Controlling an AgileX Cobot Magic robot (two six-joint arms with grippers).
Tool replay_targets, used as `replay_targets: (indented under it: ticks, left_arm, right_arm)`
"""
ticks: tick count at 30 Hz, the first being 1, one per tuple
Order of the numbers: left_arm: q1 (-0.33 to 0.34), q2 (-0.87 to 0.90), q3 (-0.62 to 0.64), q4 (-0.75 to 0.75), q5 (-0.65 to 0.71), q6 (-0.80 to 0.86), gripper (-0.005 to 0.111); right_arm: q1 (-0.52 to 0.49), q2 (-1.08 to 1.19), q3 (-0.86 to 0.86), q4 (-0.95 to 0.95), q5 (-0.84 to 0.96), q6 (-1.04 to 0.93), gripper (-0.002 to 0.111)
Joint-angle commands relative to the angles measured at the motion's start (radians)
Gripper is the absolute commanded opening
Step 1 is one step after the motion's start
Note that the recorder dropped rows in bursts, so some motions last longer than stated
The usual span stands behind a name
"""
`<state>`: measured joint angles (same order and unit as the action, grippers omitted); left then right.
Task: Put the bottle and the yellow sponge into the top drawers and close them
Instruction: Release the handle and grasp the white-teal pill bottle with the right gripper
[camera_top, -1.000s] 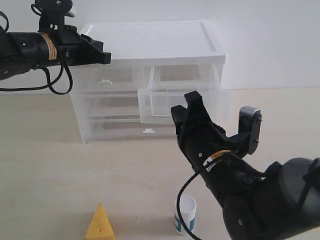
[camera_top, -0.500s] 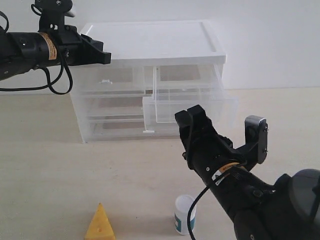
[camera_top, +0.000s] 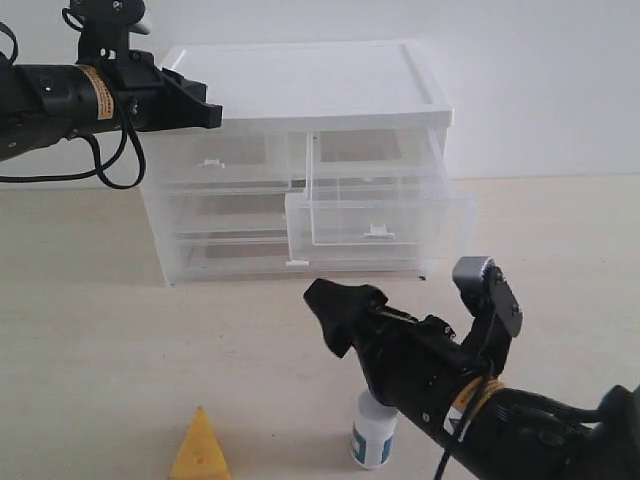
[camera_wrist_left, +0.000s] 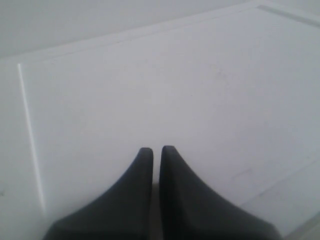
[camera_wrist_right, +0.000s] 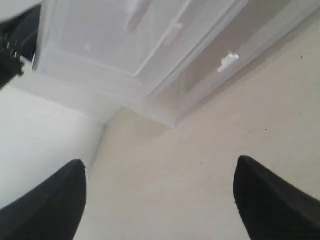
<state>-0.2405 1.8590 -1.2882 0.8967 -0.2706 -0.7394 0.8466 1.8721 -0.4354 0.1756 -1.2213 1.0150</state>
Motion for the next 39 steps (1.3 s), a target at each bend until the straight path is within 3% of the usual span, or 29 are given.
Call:
replay_targets:
  ticks: [1, 3, 9, 11, 17, 20, 22, 24, 27, 39]
  left_arm:
    - [-0.005, 0.016, 0.009, 0.016, 0.039, -0.002, 0.004]
    - [-0.005, 0.016, 0.009, 0.016, 0.039, -0.002, 0.004]
    - [-0.005, 0.016, 0.009, 0.016, 0.039, -0.002, 0.004]
    - [-0.005, 0.016, 0.009, 0.016, 0.039, -0.002, 0.004]
    - [-0.005, 0.016, 0.009, 0.016, 0.039, -0.002, 0.004]
    - [-0.005, 0.016, 0.009, 0.016, 0.039, -0.002, 0.004]
    - [-0.005, 0.016, 0.009, 0.016, 0.039, -0.002, 0.004]
    - [-0.005, 0.016, 0.009, 0.016, 0.039, -0.002, 0.004]
    - [-0.005, 0.016, 0.009, 0.016, 0.039, -0.002, 0.004]
    - [-0.005, 0.016, 0.009, 0.016, 0.039, -0.002, 0.004]
  right_arm:
    - [0.0, -0.095, 0.016, -0.155, 0.0, -0.323, 0.072]
    - [0.0, -0.152, 0.016, -0.176, 0.06, -0.375, 0.067]
    - [0.0, -0.334, 0.015, -0.217, 0.336, -0.719, 0.036]
    - [0.0, -0.407, 0.001, -0.219, 0.508, -0.778, 0.028]
    - [0.0, -0.573, -0.143, -0.219, 1.313, -0.963, 0.01]
    - [0.0, -0.585, -0.224, -0.219, 1.591, -0.973, 0.017]
    - [0.0, -0.583, -0.259, -0.214, 1.734, -1.002, 0.032]
    - [0.0, -0.582, -0.273, -0.201, 1.785, -1.046, 0.051]
    - [0.0, -0.582, -0.276, -0.181, 1.728, -1.1, 0.07]
    - [0.0, -0.403, -0.276, -0.159, 1.525, -1.104, 0.073]
